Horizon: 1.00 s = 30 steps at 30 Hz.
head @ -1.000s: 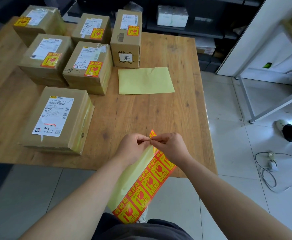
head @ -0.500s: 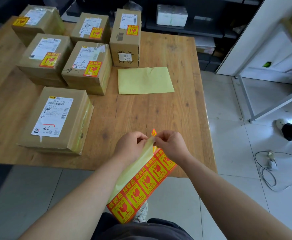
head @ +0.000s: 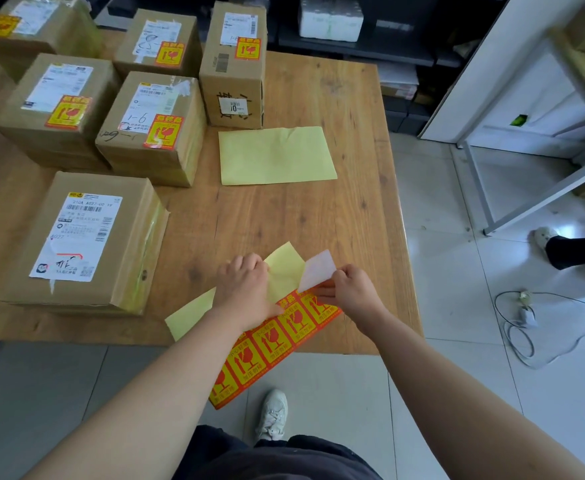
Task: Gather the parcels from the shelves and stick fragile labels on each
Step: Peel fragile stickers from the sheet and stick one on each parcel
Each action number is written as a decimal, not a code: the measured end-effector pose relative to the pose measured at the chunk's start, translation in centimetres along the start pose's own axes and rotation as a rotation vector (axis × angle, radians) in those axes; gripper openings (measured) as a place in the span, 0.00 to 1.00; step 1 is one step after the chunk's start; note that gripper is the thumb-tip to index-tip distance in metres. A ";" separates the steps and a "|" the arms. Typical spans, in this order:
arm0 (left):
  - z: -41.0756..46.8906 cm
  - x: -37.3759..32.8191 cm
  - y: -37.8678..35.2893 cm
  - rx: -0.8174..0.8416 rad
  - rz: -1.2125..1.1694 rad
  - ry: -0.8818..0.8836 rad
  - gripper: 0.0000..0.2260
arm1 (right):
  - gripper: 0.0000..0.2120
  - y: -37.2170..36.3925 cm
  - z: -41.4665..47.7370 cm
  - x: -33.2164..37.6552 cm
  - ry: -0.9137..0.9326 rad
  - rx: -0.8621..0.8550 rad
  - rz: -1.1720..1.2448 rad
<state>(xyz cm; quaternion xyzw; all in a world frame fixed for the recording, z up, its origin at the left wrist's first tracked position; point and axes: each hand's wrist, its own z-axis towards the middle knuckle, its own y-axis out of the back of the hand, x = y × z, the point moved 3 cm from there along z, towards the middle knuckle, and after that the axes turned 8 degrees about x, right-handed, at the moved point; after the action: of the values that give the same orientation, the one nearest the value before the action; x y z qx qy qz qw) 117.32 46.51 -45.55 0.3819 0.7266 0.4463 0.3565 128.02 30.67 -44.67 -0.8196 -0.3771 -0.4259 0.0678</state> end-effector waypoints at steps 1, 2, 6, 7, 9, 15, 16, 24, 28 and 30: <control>0.1 -0.1 -0.1 0.000 0.013 0.000 0.36 | 0.08 0.4 0.0 0.0 0.004 -0.018 0.013; 0.1 0.0 -0.2 -0.001 0.011 0.002 0.38 | 0.08 0.8 0.0 0.0 0.014 -0.043 0.030; 0.3 0.0 -0.3 0.046 0.007 0.000 0.42 | 0.07 2.4 -0.2 0.5 0.094 -0.169 0.141; 0.2 0.0 -0.3 0.057 0.013 0.001 0.42 | 0.07 2.6 -0.2 0.8 0.112 -0.187 0.159; 0.2 -0.1 -0.3 0.082 0.017 0.016 0.42 | 0.07 2.9 -0.4 1.3 0.132 -0.198 0.178; -0.4 -2.2 1.5 -0.181 -0.273 -0.102 0.30 | 0.06 1.1 -1.0 2.9 0.162 -0.139 0.128; -0.6 -2.5 2.1 -0.233 -0.370 -0.116 0.26 | 0.06 0.6 -1.2 3.2 0.170 -0.124 0.117; -2.6 -0.2 4.8 -0.283 -0.815 0.021 0.05 | 0.09 -3.7 -2.5 6.3 0.268 -0.069 0.016; -3.9 2.0 5.6 -0.203 -0.867 0.010 0.06 | 0.08 -6.6 -3.2 7.9 0.306 -0.050 -0.069; -4.8 2.9 5.7 -0.098 -0.888 -0.069 0.03 | 0.08 -8.2 -3.5 8.7 0.315 -0.059 -0.123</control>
<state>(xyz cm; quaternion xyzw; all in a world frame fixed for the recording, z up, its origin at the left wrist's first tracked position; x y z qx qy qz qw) 113.20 49.03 -39.12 0.0304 0.7858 0.2706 0.5553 123.31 39.81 -37.71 -0.7195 -0.3986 -0.5636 0.0757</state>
